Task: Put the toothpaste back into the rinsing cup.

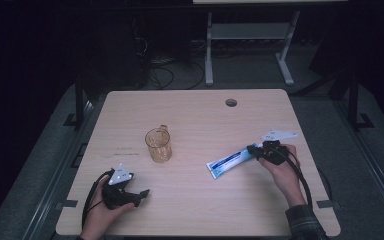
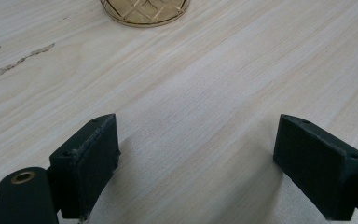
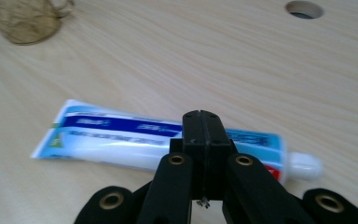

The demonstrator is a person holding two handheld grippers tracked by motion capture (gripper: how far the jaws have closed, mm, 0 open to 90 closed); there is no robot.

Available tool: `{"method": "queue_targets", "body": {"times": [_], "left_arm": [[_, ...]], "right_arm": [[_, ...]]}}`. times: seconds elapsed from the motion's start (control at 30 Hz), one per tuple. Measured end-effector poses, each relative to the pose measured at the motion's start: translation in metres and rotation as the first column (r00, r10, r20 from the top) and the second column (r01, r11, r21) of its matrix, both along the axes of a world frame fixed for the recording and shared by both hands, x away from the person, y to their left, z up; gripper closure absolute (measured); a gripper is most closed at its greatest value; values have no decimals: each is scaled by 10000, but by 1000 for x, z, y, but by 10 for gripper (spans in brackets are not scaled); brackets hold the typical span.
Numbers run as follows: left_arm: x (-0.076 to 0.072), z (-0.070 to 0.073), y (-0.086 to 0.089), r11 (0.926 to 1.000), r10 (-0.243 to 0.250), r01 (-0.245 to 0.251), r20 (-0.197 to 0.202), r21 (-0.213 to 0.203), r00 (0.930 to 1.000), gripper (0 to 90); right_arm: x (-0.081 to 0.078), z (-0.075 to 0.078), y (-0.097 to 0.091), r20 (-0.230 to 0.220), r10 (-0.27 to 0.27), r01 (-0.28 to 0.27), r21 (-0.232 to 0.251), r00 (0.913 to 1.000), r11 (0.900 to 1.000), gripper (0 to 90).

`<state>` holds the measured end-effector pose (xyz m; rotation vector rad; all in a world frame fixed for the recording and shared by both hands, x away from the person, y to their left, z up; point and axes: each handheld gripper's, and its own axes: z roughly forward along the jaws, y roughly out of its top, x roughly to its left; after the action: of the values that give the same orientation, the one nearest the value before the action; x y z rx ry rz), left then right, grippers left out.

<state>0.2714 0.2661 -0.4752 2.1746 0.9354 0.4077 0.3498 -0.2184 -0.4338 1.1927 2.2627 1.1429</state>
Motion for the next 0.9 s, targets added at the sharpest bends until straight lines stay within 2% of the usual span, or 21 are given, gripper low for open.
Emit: {"method": "queue_targets", "body": {"times": [0.2, 0.23, 0.27, 0.3, 0.43, 0.5, 0.63, 0.9], "left_arm": [[0, 0, 0, 10000, -4, 4, -2, -2, 10000, 133], [0, 0, 0, 10000, -9, 9, 2, 2, 10000, 133], [0, 0, 0, 10000, -10, 10, 2, 0, 10000, 133], [0, 0, 0, 10000, -11, 11, 0, -3, 10000, 133], [1, 0, 0, 10000, -20, 20, -4, 4, 10000, 133], [1, 0, 0, 10000, -27, 27, 0, 6, 10000, 133], [2, 0, -1, 10000, -27, 27, 2, -6, 10000, 133], [2, 0, -1, 10000, -36, 36, -13, 14, 10000, 133]], "right_arm": [[26, 2, -14, 106, -617, 617, -4, 9980, 9981, 900], [26, 2, -14, 106, -617, 617, -4, 9980, 9981, 900], [29, 2, -16, 130, -688, 686, 154, 9975, 9975, 900], [36, 1, -19, 48, -814, 814, 48, 9967, 9967, 900], [48, -3, -26, -107, -1051, 1052, 97, 9944, 9944, 900], [50, -4, -27, -156, -1110, 1111, 100, 9937, 9938, 900], [57, -16, -35, -562, -1338, 1340, 2, 9894, 9910, 900], [59, -23, -33, -819, -1191, 1173, -264, 9895, 9927, 900]]}}
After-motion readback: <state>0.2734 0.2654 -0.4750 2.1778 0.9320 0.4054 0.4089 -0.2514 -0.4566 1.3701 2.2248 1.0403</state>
